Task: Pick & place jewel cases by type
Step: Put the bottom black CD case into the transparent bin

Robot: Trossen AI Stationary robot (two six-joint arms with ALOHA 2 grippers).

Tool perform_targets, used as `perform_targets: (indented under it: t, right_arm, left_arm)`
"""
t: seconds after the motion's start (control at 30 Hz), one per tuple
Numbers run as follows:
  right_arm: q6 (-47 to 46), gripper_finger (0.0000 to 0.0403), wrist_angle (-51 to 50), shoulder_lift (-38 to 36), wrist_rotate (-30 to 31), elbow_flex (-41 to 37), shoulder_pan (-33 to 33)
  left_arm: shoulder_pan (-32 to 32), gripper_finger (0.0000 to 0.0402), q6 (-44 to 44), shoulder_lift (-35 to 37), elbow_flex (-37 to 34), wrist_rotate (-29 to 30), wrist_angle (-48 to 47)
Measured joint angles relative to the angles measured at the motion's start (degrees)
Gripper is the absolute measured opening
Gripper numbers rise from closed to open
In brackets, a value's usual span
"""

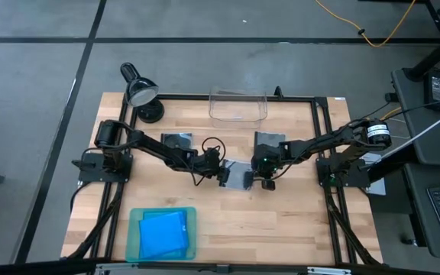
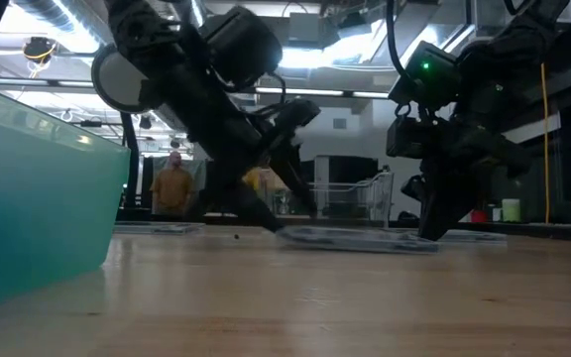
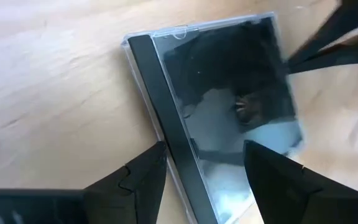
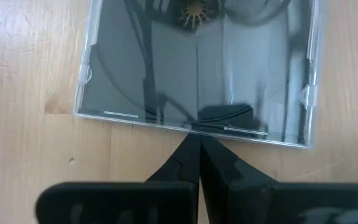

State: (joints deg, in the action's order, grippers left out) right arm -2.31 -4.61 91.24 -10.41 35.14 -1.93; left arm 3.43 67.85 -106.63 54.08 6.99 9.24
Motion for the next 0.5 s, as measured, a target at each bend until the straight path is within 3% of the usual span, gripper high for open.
perform_targets:
  t: [0.2,0.3,0.37,0.5]
  right_arm:
    - [0.7,0.0007,0.0,0.0,0.1,0.0,0.0]
    - [1.1,0.0007,0.0,0.0,0.1,0.0,0.0]
    - [1.1,0.0007,1.1,0.1,0.2,0.1,0.0]
    - [1.3,0.0007,1.6,0.1,0.4,0.1,0.0]
  left_arm:
    - [-0.1,0.0195,-3.1,3.5,1.7,3.2,-3.1]
    - [-0.1,0.0195,-5.4,6.2,3.0,6.5,1.2]
    - [0.0,0.0195,-7.9,8.0,5.3,4.2,4.5]
    - [0.6,0.0189,-12.6,8.1,7.1,3.5,-1.4]
